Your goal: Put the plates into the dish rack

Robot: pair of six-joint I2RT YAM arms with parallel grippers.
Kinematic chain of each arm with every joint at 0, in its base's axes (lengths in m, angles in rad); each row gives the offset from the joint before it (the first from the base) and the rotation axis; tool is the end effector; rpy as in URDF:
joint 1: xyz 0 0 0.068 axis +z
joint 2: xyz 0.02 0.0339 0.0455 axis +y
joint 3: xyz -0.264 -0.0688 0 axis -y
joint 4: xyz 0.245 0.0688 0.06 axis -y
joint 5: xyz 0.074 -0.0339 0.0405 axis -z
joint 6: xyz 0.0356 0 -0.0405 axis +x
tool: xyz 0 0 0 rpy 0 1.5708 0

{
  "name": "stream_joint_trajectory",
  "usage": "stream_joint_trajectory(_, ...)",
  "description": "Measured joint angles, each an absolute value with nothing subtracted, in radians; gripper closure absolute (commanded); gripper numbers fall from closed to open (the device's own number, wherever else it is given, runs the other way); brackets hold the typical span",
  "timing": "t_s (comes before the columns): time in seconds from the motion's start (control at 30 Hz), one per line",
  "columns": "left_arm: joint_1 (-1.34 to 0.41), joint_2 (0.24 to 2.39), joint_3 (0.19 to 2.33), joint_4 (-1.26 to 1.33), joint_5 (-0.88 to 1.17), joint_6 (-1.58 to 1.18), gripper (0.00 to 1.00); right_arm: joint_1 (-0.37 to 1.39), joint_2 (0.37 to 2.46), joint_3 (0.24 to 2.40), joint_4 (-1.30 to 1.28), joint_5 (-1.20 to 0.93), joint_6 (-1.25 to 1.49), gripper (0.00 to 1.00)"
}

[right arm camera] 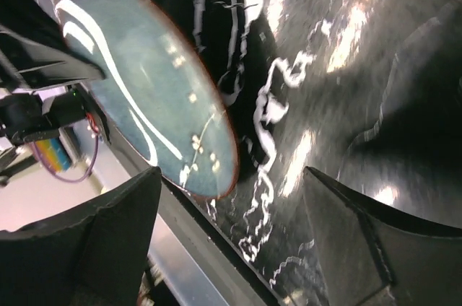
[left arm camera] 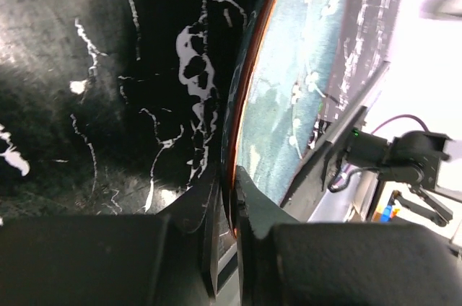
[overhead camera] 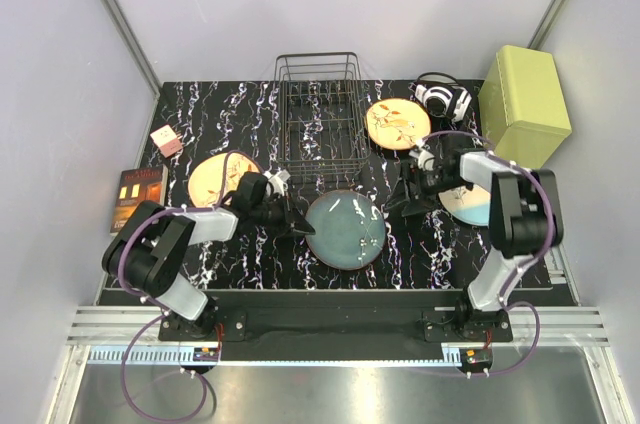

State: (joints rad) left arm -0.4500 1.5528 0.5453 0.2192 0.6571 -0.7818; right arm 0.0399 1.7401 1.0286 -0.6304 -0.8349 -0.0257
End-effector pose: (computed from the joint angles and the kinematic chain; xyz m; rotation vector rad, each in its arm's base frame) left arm 0.2326 -0.1365 0.1299 -0.0675 2.5777 -1.3190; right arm 0.3101 0.0388 0.1638 -0.2246 2.6762 1.1917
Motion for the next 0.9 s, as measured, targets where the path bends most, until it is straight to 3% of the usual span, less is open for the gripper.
stream_joint_trajectory(0.3,-0.406,1.713,0.55,0.37,0.818,-0.815,1.0,0.106,1.962,1.085,-0.594,-0.994,-0.041,0.26)
stream_joint_trajectory(0.5,-0.407,1.843,0.635,0.431,0.891,-0.847,1.0,0.162,1.996,1.097,-0.595,-1.048,-0.059,0.27)
stream_joint_trajectory(0.6,-0.399,1.873,0.641,0.469,0.905,-0.866,1.0,0.166,1.997,1.097,-0.596,-1.045,-0.065,0.33)
stream_joint_trajectory(0.7,-0.399,1.89,0.644,0.502,0.915,-0.892,1.0,0.167,1.997,1.097,-0.594,-1.024,-0.073,0.48)
stream_joint_trajectory(0.73,-0.399,1.894,0.645,0.512,0.915,-0.899,1.0,0.167,1.998,1.097,-0.592,-1.018,-0.077,0.59)
stream_joint_trajectory(0.83,-0.397,1.905,0.651,0.536,0.92,-0.917,1.0,0.166,1.999,1.093,-0.583,-0.974,-0.089,0.81)
stream_joint_trajectory(0.87,-0.397,1.909,0.654,0.538,0.922,-0.918,1.0,0.166,2.001,1.092,-0.58,-0.958,-0.089,0.98)
stream_joint_trajectory(0.9,-0.397,1.913,0.656,0.541,0.923,-0.921,1.0,0.165,2.002,1.092,-0.578,-0.947,-0.089,1.0)
